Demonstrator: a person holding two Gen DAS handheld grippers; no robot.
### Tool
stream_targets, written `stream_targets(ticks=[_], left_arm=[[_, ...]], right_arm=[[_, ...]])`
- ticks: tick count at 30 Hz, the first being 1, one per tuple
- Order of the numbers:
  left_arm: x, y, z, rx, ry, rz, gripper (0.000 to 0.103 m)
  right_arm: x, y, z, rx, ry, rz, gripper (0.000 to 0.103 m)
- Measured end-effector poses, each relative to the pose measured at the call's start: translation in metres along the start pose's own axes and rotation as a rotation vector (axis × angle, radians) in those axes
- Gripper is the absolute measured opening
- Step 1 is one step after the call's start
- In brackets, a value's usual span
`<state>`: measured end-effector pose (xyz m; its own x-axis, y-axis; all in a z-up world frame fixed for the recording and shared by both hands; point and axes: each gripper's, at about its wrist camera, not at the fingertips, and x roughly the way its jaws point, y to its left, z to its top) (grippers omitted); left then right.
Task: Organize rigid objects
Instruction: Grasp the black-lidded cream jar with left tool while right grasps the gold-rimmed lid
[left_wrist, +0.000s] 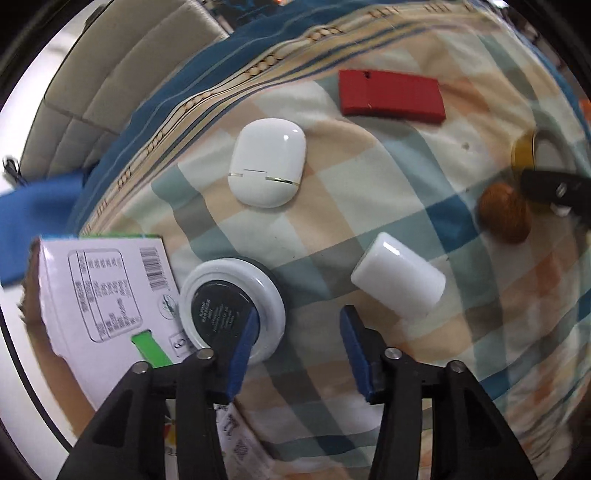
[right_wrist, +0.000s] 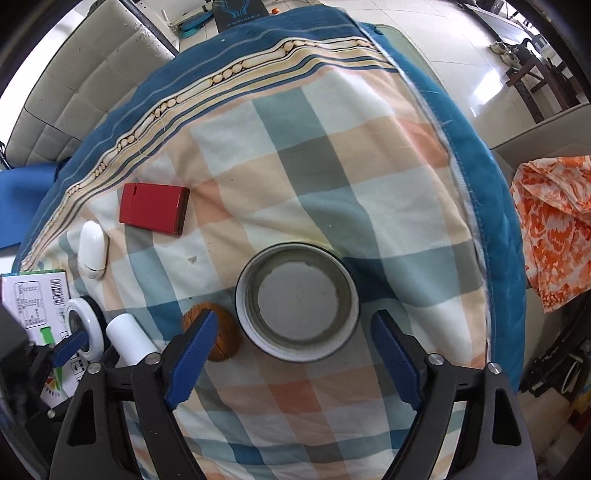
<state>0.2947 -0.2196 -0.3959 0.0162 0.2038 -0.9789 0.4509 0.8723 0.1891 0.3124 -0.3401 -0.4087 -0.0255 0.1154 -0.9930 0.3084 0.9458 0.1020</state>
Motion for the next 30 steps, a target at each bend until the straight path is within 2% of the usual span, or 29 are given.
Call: stream_targets(ticks=[3,4,6,9,14,16,18,21,23,26,30], left_arm=[[0.003,0.02,0.006,-0.039,0.002,-0.058,0.063],[0.004,0.023,0.009,-0.04,0.009,-0.076,0.064],[0.009,0.032,0.016,-0.032,0.046,-0.088,0.073],[0.018,0.04,0.027,-0.022,0.088,-0.099,0.075],[0.024,0.038,0.051,0.025,0.121,-0.022,0.077],[0.027,0.036,0.057,0.058,0.123,0.018,0.077],[0.031,0.022,0.06,0.133,0.151,0.078,0.078],[0.048,0.01,0.064,0.268,0.231,0.135,0.085],[0.056,0.007,0.065,0.31,0.272,0.149,0.085],[0.055,-0.003,0.066,0.328,0.293,0.15,0.084],[0.062,-0.013,0.059,0.359,0.309,0.184,0.076]], right_arm=[[0.008,0.003,0.003,0.004,0.022,0.002,0.083],[0.011,0.004,0.004,-0.001,0.03,-0.004,0.083],[0.014,0.006,0.004,-0.013,0.039,-0.011,0.083],[0.016,0.006,0.003,-0.024,0.05,-0.019,0.083],[0.014,-0.003,0.002,-0.014,0.058,0.002,0.083],[0.015,-0.026,-0.012,-0.019,0.061,0.008,0.082],[0.013,-0.032,-0.013,-0.026,0.063,0.006,0.082],[0.011,-0.051,-0.009,-0.032,0.068,0.001,0.082],[0.011,-0.056,-0.009,-0.034,0.068,0.0,0.082],[0.014,-0.059,-0.01,-0.042,0.069,-0.008,0.082],[0.006,-0.062,-0.013,-0.051,0.074,-0.008,0.082]])
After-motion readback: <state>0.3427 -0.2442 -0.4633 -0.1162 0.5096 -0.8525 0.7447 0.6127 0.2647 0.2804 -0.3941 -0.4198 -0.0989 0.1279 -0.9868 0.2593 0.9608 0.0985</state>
